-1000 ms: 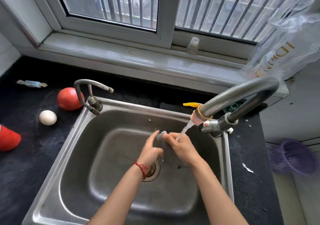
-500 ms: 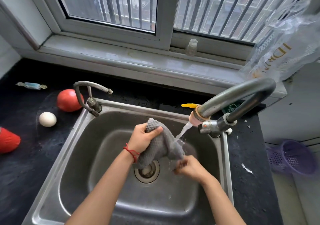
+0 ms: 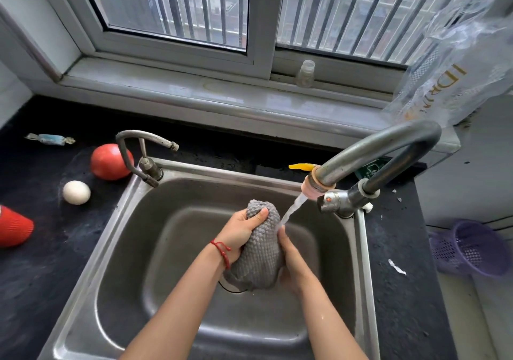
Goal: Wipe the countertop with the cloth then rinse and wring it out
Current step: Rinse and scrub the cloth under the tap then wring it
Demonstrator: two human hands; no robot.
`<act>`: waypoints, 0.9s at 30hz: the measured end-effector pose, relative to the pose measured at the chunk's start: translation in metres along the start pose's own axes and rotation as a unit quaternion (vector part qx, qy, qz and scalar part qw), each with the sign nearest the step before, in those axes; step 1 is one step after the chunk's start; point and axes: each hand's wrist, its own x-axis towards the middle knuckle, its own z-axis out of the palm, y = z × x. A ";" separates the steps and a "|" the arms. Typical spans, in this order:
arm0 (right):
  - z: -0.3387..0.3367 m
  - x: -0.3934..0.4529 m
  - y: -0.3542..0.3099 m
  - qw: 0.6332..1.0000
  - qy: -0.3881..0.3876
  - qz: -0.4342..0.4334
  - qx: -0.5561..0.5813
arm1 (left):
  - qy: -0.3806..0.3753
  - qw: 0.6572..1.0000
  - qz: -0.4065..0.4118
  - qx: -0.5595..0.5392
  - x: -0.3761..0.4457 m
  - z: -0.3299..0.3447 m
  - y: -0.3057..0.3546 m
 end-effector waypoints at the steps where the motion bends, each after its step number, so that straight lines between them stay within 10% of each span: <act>1: -0.004 -0.001 0.004 0.999 -0.022 0.015 0.020 | 0.016 1.000 0.002 -0.005 0.000 0.001 0.001; 11: 0.016 0.002 -0.023 0.880 0.195 -0.255 -0.352 | 0.343 0.934 -0.022 0.099 0.015 -0.008 -0.034; 18: 0.042 -0.015 -0.026 0.873 0.157 -0.211 -0.411 | 0.129 0.979 -0.158 -0.005 0.035 0.021 -0.051; 21: 0.031 -0.012 -0.042 0.798 0.237 -0.191 -0.520 | 0.124 0.972 -0.183 -0.083 0.030 0.032 -0.057; 27: 0.028 -0.024 -0.025 0.789 0.249 -0.215 -0.519 | 0.176 0.965 -0.150 -0.123 0.032 0.026 -0.046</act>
